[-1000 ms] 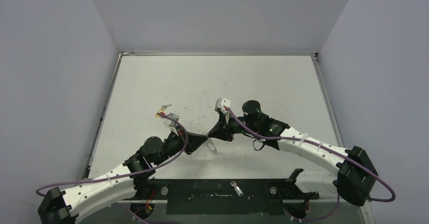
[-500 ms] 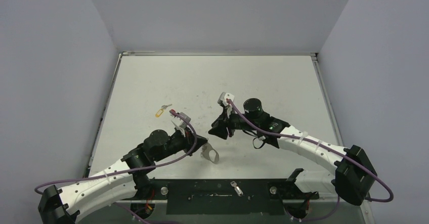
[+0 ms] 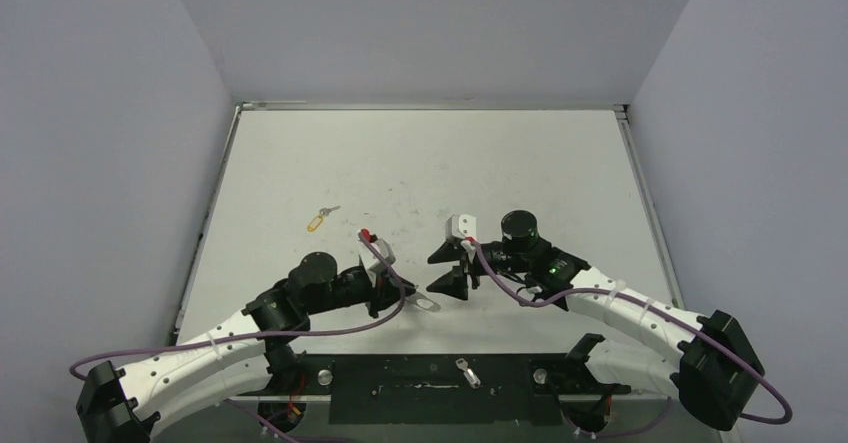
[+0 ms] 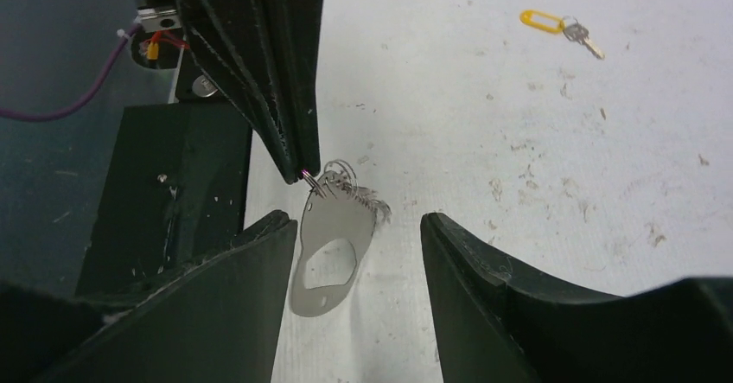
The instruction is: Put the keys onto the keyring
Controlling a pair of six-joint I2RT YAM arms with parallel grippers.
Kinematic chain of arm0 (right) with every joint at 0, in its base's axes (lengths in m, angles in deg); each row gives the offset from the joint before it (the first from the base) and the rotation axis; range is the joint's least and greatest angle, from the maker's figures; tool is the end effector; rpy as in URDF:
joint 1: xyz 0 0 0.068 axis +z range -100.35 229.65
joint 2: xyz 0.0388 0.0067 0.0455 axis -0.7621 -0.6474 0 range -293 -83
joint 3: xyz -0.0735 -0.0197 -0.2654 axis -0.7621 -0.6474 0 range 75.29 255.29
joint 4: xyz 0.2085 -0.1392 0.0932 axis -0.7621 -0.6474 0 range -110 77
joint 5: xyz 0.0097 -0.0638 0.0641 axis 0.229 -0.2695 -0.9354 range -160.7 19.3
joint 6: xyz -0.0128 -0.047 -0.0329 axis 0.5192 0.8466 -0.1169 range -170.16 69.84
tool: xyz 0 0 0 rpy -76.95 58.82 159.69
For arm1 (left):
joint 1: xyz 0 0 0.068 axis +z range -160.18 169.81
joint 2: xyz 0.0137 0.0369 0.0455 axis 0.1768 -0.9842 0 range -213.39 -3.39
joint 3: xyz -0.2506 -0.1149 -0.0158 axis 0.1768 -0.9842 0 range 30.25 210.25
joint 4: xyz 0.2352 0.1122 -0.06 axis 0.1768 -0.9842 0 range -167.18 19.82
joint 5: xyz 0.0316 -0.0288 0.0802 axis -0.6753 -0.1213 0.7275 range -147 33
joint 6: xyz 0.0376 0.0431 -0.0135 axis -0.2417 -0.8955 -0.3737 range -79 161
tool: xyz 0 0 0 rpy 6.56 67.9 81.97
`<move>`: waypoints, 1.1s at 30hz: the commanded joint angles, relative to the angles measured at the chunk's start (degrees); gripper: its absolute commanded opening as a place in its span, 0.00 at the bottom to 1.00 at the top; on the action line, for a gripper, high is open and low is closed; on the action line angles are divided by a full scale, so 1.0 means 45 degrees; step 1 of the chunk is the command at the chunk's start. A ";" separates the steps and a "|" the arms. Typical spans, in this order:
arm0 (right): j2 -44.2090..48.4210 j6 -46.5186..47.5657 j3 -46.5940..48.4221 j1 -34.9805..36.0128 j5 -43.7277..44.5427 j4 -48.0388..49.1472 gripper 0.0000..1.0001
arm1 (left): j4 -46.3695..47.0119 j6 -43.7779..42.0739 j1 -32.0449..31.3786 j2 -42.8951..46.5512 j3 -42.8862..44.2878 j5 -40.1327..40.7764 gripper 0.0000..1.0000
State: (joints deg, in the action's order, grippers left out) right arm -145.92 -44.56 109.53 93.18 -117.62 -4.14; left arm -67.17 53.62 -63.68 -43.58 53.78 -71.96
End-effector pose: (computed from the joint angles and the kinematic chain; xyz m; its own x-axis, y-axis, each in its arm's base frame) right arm 0.1559 0.1911 0.2487 -0.1502 -0.2345 -0.9605 -0.9880 -0.0007 0.1546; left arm 0.1016 -0.1557 0.2444 -0.3392 0.1035 -0.9350 0.8728 0.4055 -0.2718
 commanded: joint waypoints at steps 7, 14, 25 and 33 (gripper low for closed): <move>-0.0103 0.3068 0.0245 0.0306 -0.2602 0.0650 0.54 | 0.1103 -0.1838 -0.0026 0.0172 0.0570 -0.2055 0.00; -0.0725 0.4298 0.0755 0.1068 -0.2519 -0.0568 0.39 | 0.1273 -0.1839 -0.0049 0.0082 0.0564 -0.2162 0.00; -0.0645 0.4191 0.0919 0.1361 -0.1961 -0.0680 0.14 | 0.1339 -0.1761 -0.0054 0.0140 0.0460 -0.2101 0.00; -0.0643 0.3584 0.0732 0.1706 -0.1355 -0.0081 0.16 | 0.1573 -0.1579 -0.0046 0.0094 0.0396 -0.2173 0.00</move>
State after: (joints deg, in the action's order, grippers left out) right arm -149.81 -27.57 111.41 99.67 -124.02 -8.95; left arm -64.96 46.30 -63.72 -43.40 53.78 -80.51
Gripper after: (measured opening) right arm 0.160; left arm 0.009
